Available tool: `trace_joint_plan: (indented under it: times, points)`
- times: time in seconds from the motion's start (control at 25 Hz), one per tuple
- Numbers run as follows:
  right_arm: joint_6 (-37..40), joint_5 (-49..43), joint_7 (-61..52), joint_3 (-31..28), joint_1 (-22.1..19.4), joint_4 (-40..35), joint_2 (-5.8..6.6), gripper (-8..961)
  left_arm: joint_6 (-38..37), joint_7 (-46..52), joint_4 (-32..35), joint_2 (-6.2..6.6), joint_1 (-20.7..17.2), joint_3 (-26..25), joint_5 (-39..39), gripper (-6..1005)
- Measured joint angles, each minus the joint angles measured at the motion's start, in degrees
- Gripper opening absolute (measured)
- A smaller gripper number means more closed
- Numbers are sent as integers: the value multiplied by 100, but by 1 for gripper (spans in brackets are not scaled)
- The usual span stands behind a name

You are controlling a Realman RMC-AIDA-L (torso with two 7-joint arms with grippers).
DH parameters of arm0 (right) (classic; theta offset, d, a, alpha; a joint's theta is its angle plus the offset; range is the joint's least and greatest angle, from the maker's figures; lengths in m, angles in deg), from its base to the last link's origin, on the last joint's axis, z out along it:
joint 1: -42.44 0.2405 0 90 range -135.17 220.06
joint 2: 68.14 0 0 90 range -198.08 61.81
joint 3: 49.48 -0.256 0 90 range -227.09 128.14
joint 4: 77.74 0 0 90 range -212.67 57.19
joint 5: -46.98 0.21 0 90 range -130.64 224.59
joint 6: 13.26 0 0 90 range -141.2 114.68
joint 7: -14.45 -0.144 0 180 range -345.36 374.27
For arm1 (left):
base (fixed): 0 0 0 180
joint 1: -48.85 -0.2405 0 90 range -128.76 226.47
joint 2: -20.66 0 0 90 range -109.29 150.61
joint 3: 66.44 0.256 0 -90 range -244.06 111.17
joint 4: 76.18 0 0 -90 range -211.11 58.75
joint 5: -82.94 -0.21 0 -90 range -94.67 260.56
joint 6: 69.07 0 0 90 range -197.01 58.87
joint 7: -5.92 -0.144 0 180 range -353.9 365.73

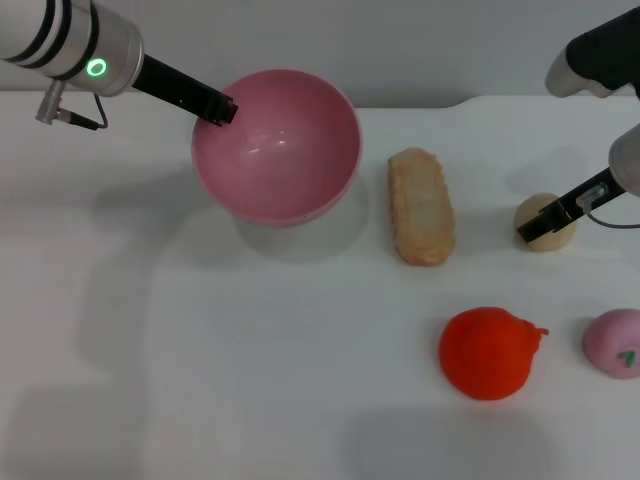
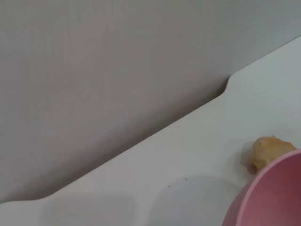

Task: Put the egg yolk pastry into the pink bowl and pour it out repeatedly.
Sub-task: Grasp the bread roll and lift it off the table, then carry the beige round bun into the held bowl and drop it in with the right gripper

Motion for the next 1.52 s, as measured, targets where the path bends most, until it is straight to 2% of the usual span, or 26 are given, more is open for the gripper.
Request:
trace_joint_plan:
  times: [0.28,0.52,0.88,0.96,1.04,1.2,1.36,1.48,1.52]
  points:
    - [-137,0,62,72,-79,-27,-30,618,-12,0,-11,0,7,0,2,42]
    - [-110,1,68,80,-72,-86,-37,567,-12,13,-11,0,6,0,2,42]
    - [114,32,33,8,-126,-458,-37,501,-4,7,10,6,0,-8,1,42]
    - [231,37,-22,12,-188,-754,-41,485,-4,7,9,8,-5,-17,1,42]
    - [464,41,-90,44,-264,-1248,-61,468,-21,6,14,9,-7,-12,0,42]
    - [1148,290,-195,80,-453,-2849,-92,431,-26,4,20,10,-9,-1,2,43]
    - [1800,1614,-187,101,-746,-4770,-81,397,-72,2,23,10,0,-1,2,43]
    - [1995,3216,-126,367,-1079,-5982,-62,372,-84,2,23,9,4,0,2,43]
    - [1995,3216,-126,367,-1079,-5982,-62,368,-110,0,28,5,7,18,2,43]
